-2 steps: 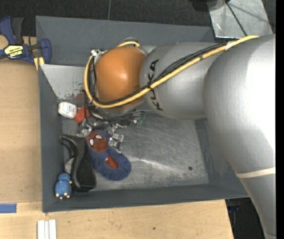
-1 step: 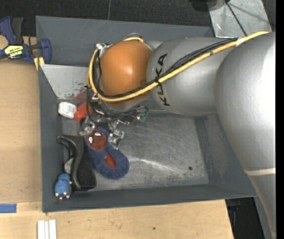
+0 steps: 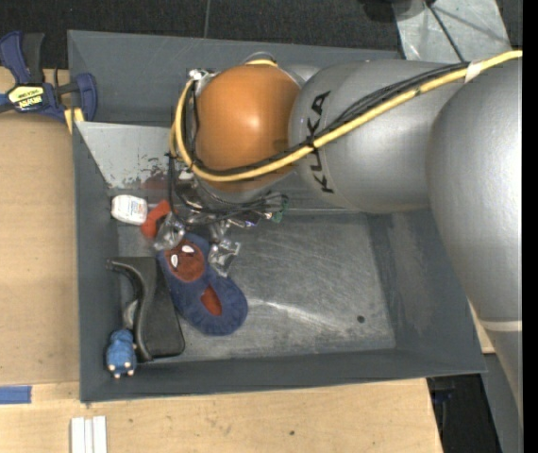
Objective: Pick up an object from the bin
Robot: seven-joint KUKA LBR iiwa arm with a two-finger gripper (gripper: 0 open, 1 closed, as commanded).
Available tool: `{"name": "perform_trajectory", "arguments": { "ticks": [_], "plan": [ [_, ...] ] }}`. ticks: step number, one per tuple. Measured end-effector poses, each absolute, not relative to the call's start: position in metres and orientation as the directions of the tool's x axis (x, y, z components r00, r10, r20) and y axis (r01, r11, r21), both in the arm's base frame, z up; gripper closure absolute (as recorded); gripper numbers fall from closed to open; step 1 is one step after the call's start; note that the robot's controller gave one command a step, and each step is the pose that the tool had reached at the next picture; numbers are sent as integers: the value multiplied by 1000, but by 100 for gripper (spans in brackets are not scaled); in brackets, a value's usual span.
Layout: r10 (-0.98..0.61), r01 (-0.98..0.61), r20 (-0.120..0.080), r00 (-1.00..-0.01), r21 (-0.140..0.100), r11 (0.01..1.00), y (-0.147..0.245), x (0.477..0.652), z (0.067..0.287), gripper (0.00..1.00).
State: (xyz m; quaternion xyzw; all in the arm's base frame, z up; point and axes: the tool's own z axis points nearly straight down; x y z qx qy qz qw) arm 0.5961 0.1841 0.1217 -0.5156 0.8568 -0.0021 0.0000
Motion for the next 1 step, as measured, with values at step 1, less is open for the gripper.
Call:
{"name": "perform_trajectory", "arguments": {
  "ticks": [1],
  "plan": [
    [-881, -881, -7, -472, -7, 472, 184, 599, 178, 100]
  ]
}}
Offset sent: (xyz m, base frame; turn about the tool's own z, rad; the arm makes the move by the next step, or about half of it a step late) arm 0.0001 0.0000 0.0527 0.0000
